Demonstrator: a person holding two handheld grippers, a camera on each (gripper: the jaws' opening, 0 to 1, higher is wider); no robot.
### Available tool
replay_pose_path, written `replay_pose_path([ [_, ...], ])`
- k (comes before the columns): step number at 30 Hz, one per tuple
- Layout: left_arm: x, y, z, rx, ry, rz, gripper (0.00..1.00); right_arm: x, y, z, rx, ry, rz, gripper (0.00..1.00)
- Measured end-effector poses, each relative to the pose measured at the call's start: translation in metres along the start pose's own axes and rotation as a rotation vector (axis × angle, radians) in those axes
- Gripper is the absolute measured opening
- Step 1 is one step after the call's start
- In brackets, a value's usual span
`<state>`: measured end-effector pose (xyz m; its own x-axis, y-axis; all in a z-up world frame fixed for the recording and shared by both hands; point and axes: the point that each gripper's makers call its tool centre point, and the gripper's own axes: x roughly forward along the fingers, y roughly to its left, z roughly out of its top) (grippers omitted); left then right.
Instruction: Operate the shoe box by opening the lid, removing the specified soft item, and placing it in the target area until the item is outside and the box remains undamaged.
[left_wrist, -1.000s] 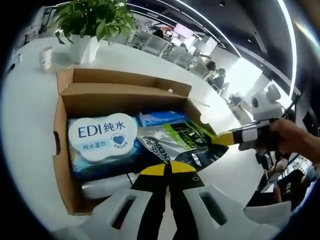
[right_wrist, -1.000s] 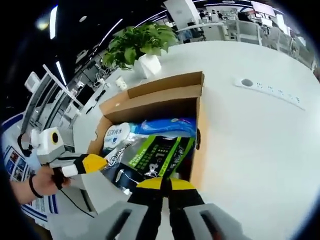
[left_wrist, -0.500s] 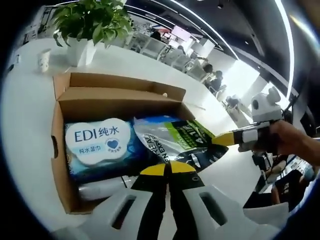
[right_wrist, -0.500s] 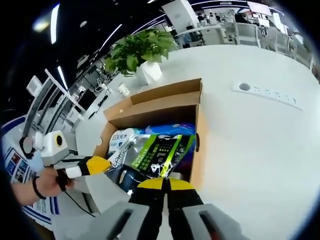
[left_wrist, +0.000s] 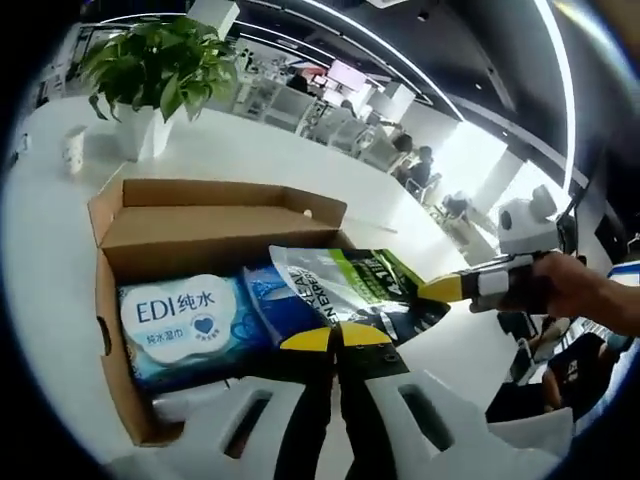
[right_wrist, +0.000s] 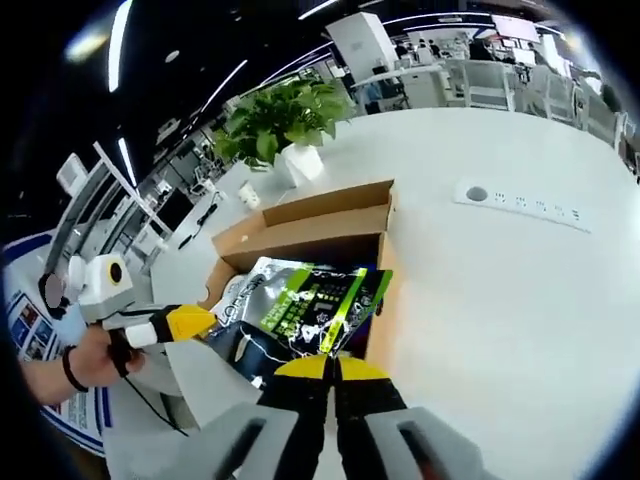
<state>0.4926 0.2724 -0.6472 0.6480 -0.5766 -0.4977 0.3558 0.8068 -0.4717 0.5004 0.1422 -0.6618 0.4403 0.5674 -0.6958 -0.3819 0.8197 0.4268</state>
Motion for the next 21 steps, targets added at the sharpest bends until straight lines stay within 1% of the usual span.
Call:
replay_pose_path([
  [5, 0.011, -0.021, 0.008, 0.033, 0.000, -0.032, 0.00, -0.016, -0.013, 0.000, 0.009, -0.024, -0.026, 0.00],
  [10, 0.027, -0.047, 0.011, 0.071, 0.010, -0.071, 0.00, -0.036, -0.033, -0.003, 0.030, -0.049, -0.058, 0.00],
  [16, 0.049, -0.082, 0.008, 0.122, 0.034, -0.120, 0.00, -0.063, -0.064, -0.014, 0.070, -0.071, -0.108, 0.00],
  [20, 0.062, -0.101, 0.003, 0.147, 0.052, -0.145, 0.00, -0.080, -0.082, -0.022, 0.099, -0.085, -0.136, 0.00],
  [21, 0.067, -0.108, -0.001, 0.156, 0.060, -0.152, 0.00, -0.083, -0.086, -0.023, 0.102, -0.087, -0.141, 0.00],
])
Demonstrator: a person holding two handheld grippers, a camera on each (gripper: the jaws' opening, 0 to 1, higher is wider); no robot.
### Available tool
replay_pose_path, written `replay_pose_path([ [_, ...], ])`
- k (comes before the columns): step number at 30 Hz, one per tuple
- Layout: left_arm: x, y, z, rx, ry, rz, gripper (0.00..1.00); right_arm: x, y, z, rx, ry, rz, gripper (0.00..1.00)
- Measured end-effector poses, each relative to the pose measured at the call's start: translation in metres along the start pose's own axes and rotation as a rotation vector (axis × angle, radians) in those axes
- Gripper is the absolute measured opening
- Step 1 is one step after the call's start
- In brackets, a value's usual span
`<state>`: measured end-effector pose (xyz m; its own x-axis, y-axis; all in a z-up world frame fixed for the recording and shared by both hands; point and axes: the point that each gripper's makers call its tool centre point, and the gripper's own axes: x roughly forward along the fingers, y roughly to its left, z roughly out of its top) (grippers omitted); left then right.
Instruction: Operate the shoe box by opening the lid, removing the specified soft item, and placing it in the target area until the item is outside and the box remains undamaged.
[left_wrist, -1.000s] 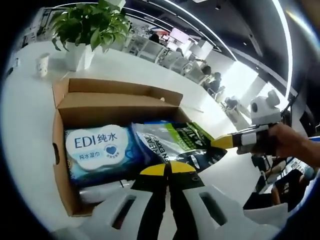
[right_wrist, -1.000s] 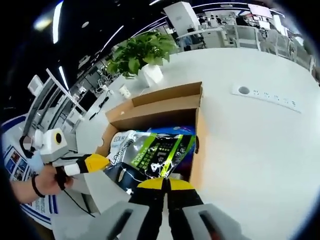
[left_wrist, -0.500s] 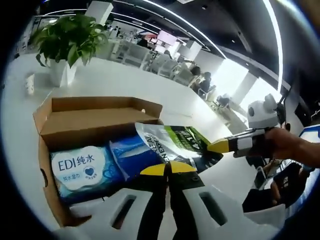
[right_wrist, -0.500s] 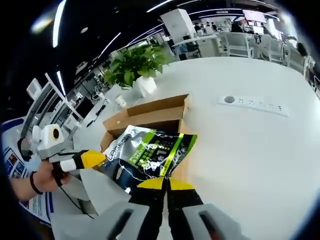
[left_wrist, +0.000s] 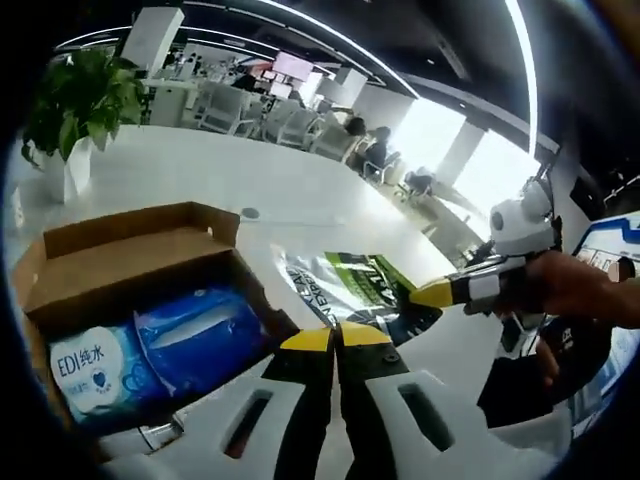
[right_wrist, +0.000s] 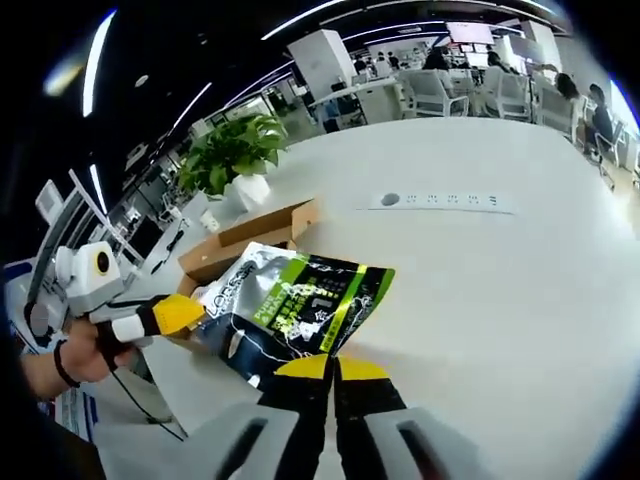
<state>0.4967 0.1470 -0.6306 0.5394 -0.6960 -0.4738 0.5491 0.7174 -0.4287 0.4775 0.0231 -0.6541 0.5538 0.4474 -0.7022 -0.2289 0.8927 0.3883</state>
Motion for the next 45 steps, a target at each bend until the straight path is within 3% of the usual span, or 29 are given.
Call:
replay_pose_path([
  [6, 0.021, -0.022, -0.011, 0.020, 0.035, -0.030, 0.00, -0.015, -0.027, -0.008, 0.029, -0.006, -0.036, 0.00],
  [13, 0.039, -0.031, -0.025, 0.036, 0.074, -0.035, 0.00, -0.018, -0.044, -0.020, 0.051, 0.004, -0.058, 0.00],
  [17, 0.044, -0.031, -0.033, 0.033, 0.090, -0.028, 0.00, -0.012, -0.055, -0.027, 0.063, 0.019, -0.063, 0.00],
  [45, 0.065, -0.009, -0.093, 0.027, 0.202, 0.068, 0.00, 0.027, -0.071, -0.073, 0.065, 0.128, -0.063, 0.00],
])
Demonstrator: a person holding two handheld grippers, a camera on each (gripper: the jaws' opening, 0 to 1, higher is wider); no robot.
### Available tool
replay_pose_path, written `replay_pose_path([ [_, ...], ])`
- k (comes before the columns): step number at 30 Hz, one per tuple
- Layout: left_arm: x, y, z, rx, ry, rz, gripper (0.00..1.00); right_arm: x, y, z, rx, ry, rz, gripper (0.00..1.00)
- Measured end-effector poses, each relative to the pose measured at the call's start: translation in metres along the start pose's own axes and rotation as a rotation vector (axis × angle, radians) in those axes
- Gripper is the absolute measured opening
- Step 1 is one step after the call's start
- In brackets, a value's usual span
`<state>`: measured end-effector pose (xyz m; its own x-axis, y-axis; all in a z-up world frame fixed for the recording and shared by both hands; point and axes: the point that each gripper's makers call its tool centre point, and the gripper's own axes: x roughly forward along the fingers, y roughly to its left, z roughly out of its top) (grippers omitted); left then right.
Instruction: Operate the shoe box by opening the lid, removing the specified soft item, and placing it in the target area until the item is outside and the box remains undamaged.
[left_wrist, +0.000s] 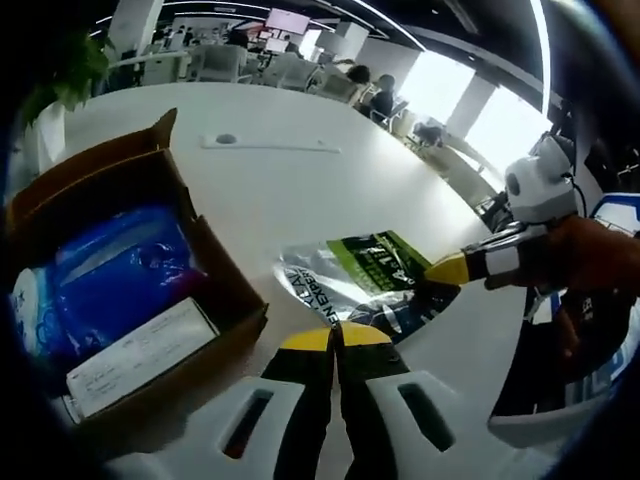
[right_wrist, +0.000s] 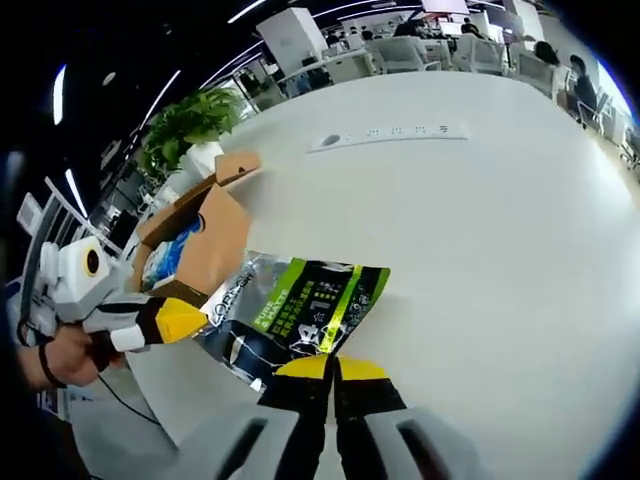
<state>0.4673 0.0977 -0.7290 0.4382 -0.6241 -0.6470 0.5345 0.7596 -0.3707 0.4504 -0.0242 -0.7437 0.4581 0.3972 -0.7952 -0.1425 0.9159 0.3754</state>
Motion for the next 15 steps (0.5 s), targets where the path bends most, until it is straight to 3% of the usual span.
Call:
replay_pose_path([
  [7, 0.012, 0.016, -0.011, -0.011, 0.031, 0.021, 0.00, 0.010, 0.002, -0.008, -0.014, 0.026, 0.003, 0.00],
  [15, 0.011, 0.016, -0.024, -0.027, 0.058, 0.035, 0.01, 0.016, 0.002, -0.016, -0.017, 0.052, -0.004, 0.00],
])
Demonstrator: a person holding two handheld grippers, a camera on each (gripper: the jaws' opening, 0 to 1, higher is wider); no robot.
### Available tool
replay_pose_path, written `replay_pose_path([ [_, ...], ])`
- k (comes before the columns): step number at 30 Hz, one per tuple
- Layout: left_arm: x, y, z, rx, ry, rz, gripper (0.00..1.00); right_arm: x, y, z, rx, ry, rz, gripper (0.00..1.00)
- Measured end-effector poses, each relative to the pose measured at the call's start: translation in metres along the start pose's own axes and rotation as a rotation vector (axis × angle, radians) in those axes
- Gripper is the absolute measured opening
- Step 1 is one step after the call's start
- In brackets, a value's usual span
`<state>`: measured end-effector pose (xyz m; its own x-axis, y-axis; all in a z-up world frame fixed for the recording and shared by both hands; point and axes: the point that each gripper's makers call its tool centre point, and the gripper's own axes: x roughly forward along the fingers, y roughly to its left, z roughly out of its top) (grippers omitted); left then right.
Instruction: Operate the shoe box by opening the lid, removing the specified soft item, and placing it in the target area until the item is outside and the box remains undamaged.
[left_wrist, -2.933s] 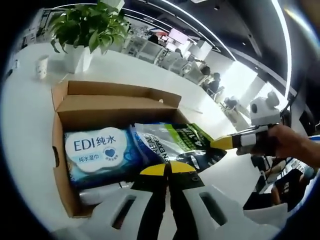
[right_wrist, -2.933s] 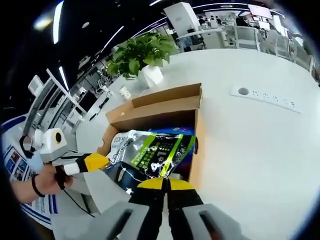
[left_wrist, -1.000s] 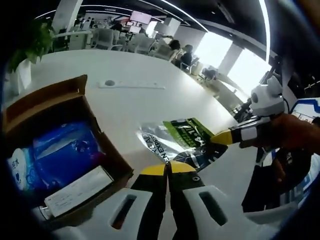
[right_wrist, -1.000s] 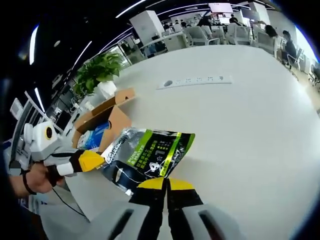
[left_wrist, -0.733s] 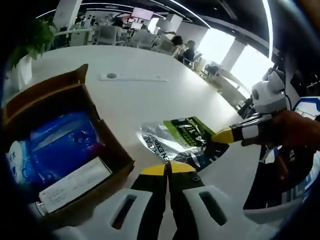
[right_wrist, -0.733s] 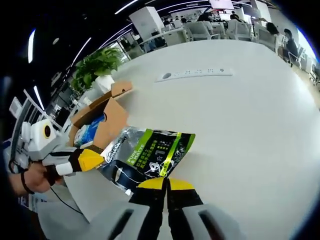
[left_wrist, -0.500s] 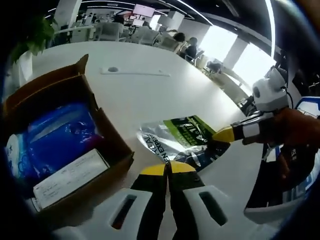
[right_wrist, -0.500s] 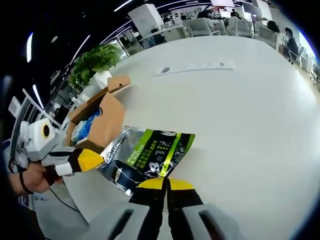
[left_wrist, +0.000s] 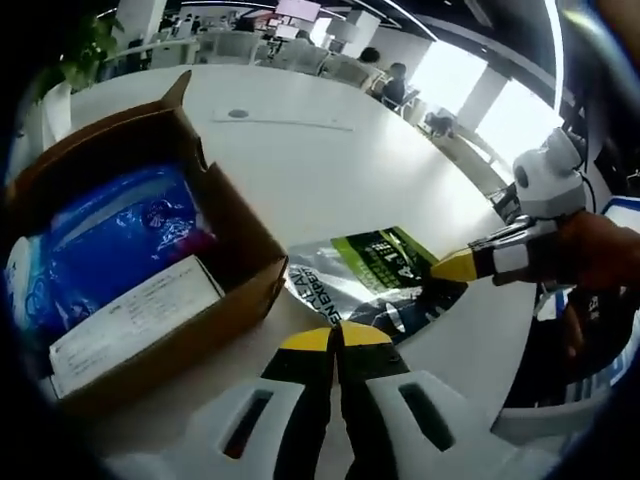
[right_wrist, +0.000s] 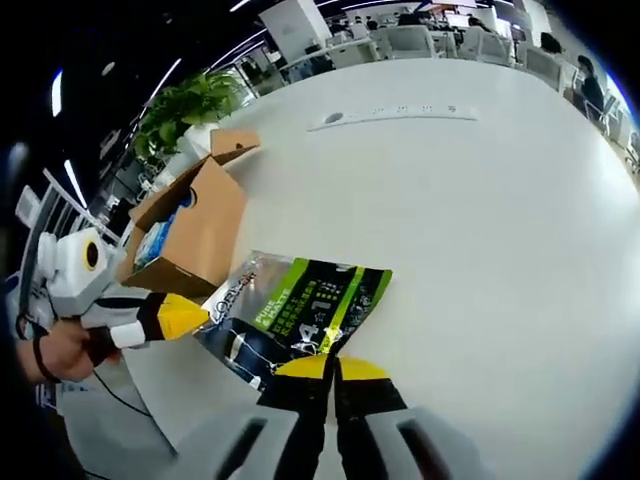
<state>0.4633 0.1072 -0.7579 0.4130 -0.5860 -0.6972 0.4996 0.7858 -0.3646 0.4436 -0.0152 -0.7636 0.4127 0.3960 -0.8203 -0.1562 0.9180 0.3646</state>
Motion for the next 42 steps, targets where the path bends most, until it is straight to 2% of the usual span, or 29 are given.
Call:
replay_pose_path([
  [18, 0.011, 0.012, -0.018, -0.030, 0.064, 0.013, 0.01, 0.010, -0.002, -0.010, 0.002, 0.029, -0.010, 0.00],
  [42, 0.008, 0.017, -0.026, -0.016, 0.083, 0.027, 0.09, 0.008, -0.005, -0.014, -0.001, 0.038, -0.026, 0.02],
])
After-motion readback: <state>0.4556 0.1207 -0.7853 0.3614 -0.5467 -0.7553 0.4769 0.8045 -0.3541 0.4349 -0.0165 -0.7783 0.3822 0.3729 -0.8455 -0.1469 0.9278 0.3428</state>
